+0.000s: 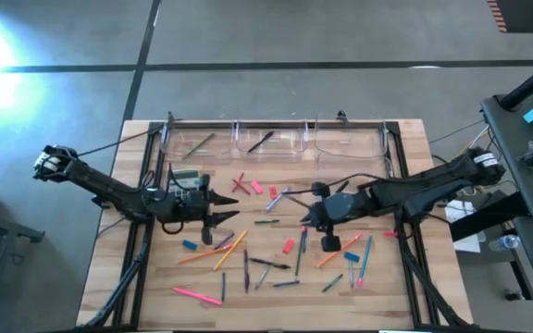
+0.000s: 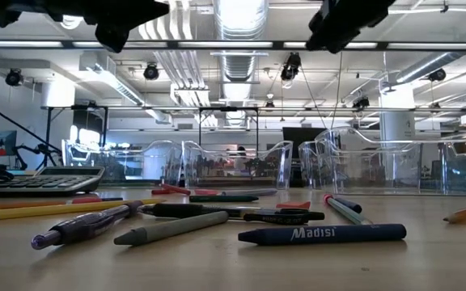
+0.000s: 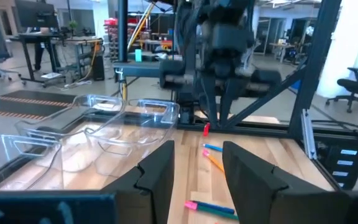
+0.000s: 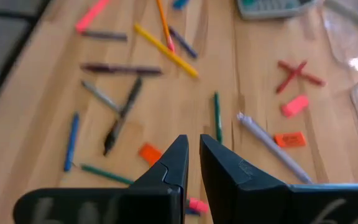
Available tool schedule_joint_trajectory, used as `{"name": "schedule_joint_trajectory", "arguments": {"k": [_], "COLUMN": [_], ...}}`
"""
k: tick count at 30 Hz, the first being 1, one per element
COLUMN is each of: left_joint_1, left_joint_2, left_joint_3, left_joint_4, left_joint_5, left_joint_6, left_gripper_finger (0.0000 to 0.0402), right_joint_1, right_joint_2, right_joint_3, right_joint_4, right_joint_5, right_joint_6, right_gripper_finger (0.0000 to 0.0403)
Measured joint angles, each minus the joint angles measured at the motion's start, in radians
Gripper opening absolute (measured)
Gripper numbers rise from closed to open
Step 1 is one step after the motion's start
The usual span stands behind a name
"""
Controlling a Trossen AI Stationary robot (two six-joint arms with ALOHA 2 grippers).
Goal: Sort crayons/erasers/pens/pencils in bins
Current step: Put the gray crayon into the bottom transparent bin
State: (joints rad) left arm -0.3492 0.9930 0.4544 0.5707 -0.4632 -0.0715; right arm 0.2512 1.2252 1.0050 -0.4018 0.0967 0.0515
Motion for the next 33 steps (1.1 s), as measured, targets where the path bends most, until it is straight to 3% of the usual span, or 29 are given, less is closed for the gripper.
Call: {"name": "schedule_joint_trajectory", "arguments": {"k": [9, 14, 22, 28, 33], "left_joint_1": [-0.001, -0.002, -0.005, -0.005, -0.005], "left_joint_2": [0.008, 0.008, 0.009, 0.009, 0.019], "left_joint_3": [-0.003, -0.005, -0.016, -0.016, -0.021], "left_joint_4": [0.001, -0.004, -0.003, 0.009, 0.059], "left_joint_5": [-0.015, -0.015, -0.015, -0.015, -0.014], "left_joint_6": [-0.002, -0.027, -0.044, -0.053, -0.053], "left_gripper_finger": [0.0122, 0.0122, 0.0122, 0.0122, 0.0122], "right_joint_1": [0.009, 0.081, 0.259, 0.384, 0.441], "right_joint_2": [0.145, 0.185, 0.066, -0.072, -0.11], "right_joint_3": [0.157, 0.196, 0.062, -0.063, -0.145], "right_joint_4": [-0.269, -0.418, -0.415, -0.401, -0.396], "right_joint_5": [0.008, 0.009, 0.107, 0.189, 0.195], "right_joint_6": [0.171, 0.275, 0.503, 0.772, 0.943], "right_gripper_finger": [0.0031, 0.0031, 0.0031, 0.0031, 0.0031]}}
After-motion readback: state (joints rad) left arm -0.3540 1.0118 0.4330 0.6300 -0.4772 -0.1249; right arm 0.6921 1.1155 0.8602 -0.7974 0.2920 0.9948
